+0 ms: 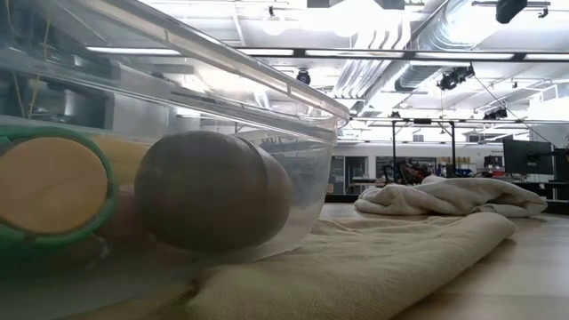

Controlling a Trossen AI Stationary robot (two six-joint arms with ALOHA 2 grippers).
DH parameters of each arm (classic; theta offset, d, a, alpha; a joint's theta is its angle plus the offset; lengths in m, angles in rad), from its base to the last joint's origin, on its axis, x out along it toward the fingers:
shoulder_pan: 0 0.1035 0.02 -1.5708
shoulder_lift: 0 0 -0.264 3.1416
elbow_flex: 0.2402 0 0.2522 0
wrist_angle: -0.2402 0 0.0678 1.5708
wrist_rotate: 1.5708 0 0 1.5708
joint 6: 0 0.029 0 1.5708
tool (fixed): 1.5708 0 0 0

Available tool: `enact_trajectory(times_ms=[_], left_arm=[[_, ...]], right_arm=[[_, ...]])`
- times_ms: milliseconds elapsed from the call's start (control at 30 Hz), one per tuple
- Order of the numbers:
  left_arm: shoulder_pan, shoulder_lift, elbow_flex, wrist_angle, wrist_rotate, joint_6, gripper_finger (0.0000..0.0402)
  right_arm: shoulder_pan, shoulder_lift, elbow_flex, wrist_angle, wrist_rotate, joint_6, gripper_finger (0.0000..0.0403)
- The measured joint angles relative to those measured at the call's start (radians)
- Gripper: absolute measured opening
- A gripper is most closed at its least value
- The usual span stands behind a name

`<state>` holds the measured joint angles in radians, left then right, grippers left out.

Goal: Pick and placing Produce into tupperware
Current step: Return to Home Position

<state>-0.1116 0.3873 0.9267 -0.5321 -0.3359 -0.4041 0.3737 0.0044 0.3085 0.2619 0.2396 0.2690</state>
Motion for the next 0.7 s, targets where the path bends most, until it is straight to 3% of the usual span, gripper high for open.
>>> enact_trajectory(times_ms=[200,300,533,700], left_arm=[[0.0,-0.21,-0.262,0.232,0.0,0.004,0.0],[0.0,-0.279,-0.342,0.297,0.022,0.004,0.0],[0.0,-0.379,-0.49,0.44,0.065,0.005,0.0],[0.0,-0.381,-0.567,0.534,0.079,0.006,0.0]], right_arm=[[0.0,0.0,-0.208,0.422,-0.008,-0.002,0.0],[0.0,0.0,-0.272,0.551,-0.008,0.019,0.0],[0.0,0.0,-0.298,0.57,-0.008,0.063,0.0],[0.0,0.0,-0.298,0.547,-0.012,0.063,0.0]])
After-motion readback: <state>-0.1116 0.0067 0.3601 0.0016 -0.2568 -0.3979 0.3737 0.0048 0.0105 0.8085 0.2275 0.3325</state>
